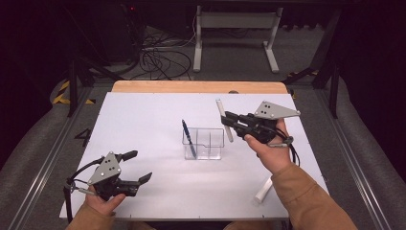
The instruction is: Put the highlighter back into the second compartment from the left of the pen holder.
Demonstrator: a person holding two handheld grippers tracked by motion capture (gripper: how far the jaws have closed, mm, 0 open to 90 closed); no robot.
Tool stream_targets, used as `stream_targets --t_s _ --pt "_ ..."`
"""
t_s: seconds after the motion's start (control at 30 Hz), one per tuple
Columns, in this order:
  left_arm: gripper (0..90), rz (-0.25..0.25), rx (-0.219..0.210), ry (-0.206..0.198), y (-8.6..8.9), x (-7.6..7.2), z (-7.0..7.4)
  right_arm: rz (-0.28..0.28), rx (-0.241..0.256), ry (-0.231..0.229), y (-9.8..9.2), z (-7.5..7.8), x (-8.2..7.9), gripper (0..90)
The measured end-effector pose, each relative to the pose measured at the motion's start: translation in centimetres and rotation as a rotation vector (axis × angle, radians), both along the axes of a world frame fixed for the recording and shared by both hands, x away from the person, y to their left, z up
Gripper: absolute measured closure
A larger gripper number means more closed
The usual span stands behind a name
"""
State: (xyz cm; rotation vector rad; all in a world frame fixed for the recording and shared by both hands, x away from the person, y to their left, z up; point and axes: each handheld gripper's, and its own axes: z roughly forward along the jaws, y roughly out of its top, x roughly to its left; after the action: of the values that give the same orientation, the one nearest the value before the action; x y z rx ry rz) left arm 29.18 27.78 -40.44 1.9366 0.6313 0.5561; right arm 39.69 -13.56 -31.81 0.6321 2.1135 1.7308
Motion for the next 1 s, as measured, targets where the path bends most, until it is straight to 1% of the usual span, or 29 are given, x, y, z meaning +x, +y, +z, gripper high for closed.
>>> stream_targets --t_s 0.03,0.27,0.4,0.6,0.8,1.0 --pt "16.9 0.0 0.0 -0.001 0.0 0.0 0.0 0.002 0.005 0.004 0.2 -0.1 0.0 78.9" --pt "16.9 -0.002 0.003 0.0 0.0 0.0 0.0 0.007 0.053 -0.011 1.4 -0.5 0.1 78.9" --pt "16.9 -0.002 -0.003 -0.001 0.0 0.0 0.0 0.01 0.066 -0.004 2.0 -0.8 0.3 78.9" --pt "16.8 -0.004 -0.004 -0.001 0.0 0.0 0.0 0.016 0.062 -0.008 3.0 -1.2 0.5 78.9" --pt "16.8 -0.003 -0.002 -0.002 0.0 0.0 0.0 0.017 0.077 0.005 3.7 -1.5 0.9 78.9" --pt "16.8 -0.003 -0.006 0.0 0.1 0.0 0.0 0.015 0.076 0.013 4.3 -1.7 1.1 78.9"
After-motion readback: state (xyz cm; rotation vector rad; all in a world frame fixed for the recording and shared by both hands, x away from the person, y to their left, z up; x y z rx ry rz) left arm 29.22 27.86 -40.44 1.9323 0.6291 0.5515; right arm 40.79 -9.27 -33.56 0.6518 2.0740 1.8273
